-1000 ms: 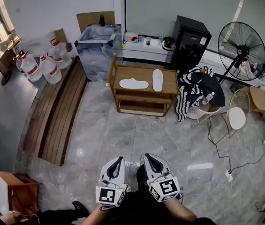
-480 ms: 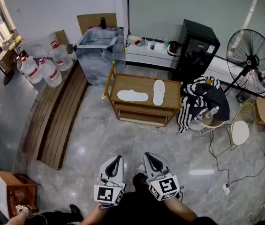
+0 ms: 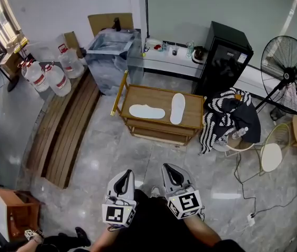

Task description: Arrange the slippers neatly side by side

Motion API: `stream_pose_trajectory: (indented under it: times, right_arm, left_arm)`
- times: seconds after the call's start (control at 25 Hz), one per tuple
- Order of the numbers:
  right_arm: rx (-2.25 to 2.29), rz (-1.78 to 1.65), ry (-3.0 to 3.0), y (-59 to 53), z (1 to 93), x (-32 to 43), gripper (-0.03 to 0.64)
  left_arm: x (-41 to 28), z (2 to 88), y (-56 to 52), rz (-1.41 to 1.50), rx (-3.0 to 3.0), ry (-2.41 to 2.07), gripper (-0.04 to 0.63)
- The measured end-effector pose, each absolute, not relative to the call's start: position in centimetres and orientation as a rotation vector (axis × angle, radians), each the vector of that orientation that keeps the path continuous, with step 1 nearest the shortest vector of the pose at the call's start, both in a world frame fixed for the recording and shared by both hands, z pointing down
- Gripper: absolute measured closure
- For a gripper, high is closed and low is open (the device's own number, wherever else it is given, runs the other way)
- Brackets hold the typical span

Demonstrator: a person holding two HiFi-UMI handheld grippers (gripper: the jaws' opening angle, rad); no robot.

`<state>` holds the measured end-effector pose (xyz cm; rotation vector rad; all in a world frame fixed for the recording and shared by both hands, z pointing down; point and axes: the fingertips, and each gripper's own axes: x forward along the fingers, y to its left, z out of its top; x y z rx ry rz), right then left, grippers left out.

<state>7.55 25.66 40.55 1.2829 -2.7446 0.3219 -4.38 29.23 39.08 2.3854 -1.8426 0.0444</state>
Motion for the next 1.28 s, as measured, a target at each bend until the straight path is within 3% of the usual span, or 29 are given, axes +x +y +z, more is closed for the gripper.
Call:
stream_pose_trajectory:
  times: [0.6, 1.28]
  right_arm:
    - [1.288, 0.377, -2.699, 18.6, 43.3, 8.4, 0.607]
    - [1.263, 0.359, -2.592, 1.1, 46.6, 0.3, 0.606]
  left_arm:
    - [-3.1, 39.8, 21.3, 0.058, 2.407, -1.811, 0.577]
    - [-11.1, 41.8, 2.5, 0.075, 2.396, -1.746, 0.577]
